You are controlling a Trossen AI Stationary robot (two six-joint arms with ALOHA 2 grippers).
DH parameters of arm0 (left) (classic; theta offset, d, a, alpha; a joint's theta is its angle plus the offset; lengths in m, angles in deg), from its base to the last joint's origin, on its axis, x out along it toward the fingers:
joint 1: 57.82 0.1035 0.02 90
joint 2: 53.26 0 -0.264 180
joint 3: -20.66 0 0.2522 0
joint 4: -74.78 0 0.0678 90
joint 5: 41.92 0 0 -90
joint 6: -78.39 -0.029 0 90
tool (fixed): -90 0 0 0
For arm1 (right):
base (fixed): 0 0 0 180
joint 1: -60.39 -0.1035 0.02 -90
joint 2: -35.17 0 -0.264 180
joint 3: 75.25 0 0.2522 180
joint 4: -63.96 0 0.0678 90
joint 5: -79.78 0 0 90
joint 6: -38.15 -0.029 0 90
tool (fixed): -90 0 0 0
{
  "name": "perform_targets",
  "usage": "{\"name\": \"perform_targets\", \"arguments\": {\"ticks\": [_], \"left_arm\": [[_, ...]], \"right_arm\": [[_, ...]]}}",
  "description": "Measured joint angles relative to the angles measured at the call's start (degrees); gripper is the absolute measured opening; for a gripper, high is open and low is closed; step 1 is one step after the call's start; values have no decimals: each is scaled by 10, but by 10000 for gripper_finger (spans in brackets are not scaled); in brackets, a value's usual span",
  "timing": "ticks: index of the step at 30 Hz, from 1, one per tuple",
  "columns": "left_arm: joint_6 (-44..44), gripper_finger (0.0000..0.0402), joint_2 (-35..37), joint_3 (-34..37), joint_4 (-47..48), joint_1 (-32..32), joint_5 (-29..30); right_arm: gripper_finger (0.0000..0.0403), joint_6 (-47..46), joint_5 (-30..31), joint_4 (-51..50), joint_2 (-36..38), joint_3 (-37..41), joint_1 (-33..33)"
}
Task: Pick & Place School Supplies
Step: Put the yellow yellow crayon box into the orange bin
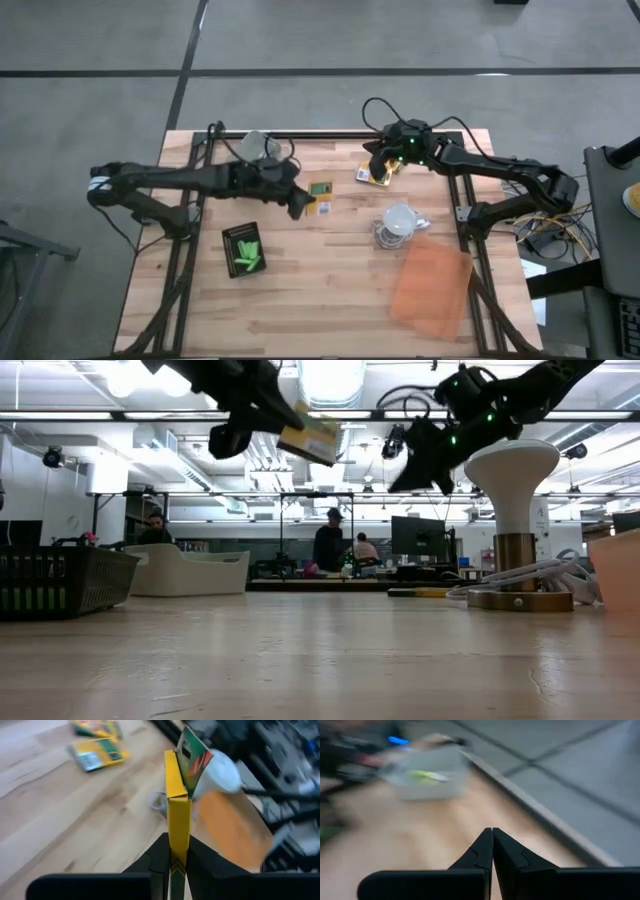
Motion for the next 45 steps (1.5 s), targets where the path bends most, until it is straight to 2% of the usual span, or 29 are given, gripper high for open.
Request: {"name": "perform_targets", "arguments": {"ticks": [2,8,10,11,14,20,26,28,33,36,45], "left_arm": [[-37,45,0,0,-9,-17,0],[-156,45,0,0,-15,-63,-5],[-183,45,0,0,-16,-75,-4],[-194,45,0,0,-16,-80,-2],[-222,45,2,0,-16,-85,4],[-250,45,19,0,-18,-86,52],[-261,45,34,0,-42,-86,102],[-260,45,33,0,-42,-85,107],[-254,45,32,0,-51,-86,118],[-241,45,30,0,-57,-85,135],[-197,45,25,0,-58,-85,136]], "right_arm": [[8,-32,-97,1,6,-13,1],[8,-151,-449,3,12,-58,-5],[8,-181,-517,1,14,-66,-20],[8,-196,-525,1,15,-68,-33],[8,-187,-489,1,18,-72,-80],[8,-121,-327,-1,33,-66,-182],[8,-67,-92,2,50,-66,-283],[8,-62,-39,4,51,-66,-310],[8,-71,-29,10,50,-67,-344],[8,-75,-25,16,50,-67,-346],[9,-74,-27,16,50,-67,-345]]}}
